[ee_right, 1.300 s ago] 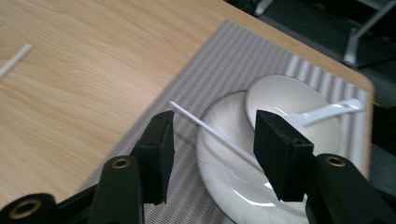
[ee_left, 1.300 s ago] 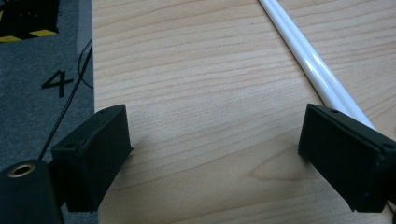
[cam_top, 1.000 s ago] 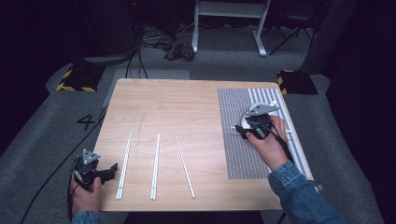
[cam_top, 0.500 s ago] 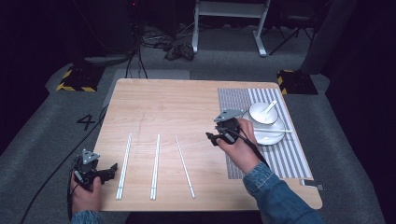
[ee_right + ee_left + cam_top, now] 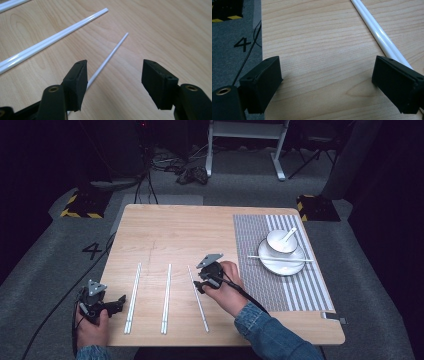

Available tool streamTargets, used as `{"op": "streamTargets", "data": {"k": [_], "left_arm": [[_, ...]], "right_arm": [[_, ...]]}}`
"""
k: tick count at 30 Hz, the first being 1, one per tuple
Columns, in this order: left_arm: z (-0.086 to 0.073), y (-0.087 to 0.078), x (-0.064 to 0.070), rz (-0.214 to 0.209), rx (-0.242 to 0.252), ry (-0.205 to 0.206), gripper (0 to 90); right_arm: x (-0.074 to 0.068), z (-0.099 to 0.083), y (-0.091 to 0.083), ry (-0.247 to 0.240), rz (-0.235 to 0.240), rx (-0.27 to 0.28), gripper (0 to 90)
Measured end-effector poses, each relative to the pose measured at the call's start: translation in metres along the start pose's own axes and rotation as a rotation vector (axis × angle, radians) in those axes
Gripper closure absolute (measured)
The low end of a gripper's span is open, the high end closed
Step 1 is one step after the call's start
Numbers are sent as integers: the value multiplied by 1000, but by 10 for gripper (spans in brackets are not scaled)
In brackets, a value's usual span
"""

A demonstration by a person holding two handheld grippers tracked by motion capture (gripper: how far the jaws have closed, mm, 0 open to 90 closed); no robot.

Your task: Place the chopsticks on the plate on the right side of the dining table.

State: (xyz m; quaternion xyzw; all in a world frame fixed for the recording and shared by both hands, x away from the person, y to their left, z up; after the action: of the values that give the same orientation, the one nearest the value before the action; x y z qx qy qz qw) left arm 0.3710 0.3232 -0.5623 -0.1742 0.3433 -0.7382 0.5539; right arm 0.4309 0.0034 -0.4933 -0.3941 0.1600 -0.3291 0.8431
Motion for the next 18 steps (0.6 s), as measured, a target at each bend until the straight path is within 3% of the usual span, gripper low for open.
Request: {"op": "streamTargets", "data": {"k": [7,18], "left_arm": [[0,0,0,-2,-1,-3,90],[0,0,0,-1,1,-1,90]], "right_arm": [[-15,-8,18,-4,15,-29,373],[-23,-26,39,-2,28,-88,370]]}}
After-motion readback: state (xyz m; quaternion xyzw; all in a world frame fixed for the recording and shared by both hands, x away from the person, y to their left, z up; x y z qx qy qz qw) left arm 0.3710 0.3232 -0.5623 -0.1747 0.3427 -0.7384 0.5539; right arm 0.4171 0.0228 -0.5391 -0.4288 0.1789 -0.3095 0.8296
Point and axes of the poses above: each handheld gripper's, and its own axes: y roughly forward along the jaws, z roughly out of its top, x roughly to its right, the point moved 8 cm from there along y, roughly forward along the jaws, and after that the axes turned 9 degrees about y, right-handed, at the moved point
